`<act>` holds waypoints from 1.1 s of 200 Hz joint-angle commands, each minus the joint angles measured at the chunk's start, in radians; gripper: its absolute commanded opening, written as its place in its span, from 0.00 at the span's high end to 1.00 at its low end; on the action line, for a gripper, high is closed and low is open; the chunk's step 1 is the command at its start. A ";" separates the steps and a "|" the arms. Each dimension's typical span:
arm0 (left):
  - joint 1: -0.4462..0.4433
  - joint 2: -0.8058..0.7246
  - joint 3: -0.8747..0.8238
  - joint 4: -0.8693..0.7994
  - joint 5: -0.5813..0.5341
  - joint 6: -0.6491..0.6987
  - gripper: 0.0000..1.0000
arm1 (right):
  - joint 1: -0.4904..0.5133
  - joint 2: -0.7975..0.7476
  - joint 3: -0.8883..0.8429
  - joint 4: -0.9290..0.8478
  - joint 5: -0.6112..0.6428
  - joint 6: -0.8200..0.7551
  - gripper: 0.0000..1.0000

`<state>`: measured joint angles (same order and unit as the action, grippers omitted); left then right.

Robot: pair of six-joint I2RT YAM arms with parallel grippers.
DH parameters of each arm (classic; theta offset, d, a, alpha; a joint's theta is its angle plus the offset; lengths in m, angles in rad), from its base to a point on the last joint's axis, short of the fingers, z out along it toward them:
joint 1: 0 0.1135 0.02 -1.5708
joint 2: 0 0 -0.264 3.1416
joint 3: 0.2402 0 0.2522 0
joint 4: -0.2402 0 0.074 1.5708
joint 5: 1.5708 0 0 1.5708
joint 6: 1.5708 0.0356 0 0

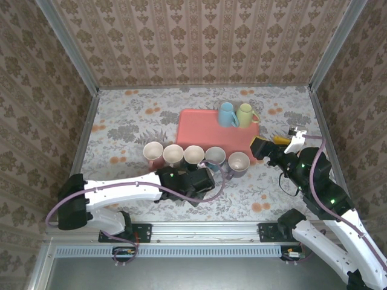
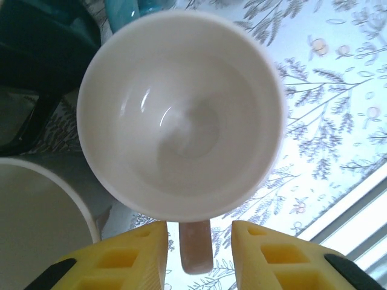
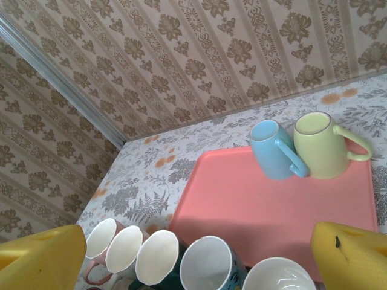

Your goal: Turn the mug right side up

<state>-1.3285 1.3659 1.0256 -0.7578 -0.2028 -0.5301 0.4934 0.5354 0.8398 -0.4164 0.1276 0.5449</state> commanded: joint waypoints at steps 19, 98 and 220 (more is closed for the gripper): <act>0.014 -0.082 0.019 -0.016 0.090 0.062 0.67 | -0.002 0.025 0.010 0.005 0.005 -0.021 0.03; 0.319 -0.186 0.103 -0.005 0.287 0.209 0.68 | -0.002 0.246 0.091 -0.030 -0.092 -0.084 0.04; 0.707 -0.277 -0.017 0.356 0.470 0.236 0.68 | -0.090 1.094 0.559 -0.114 -0.018 -0.248 0.03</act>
<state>-0.6258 1.1347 1.0580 -0.4828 0.2539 -0.3313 0.4503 1.5051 1.3014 -0.4843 0.0704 0.3405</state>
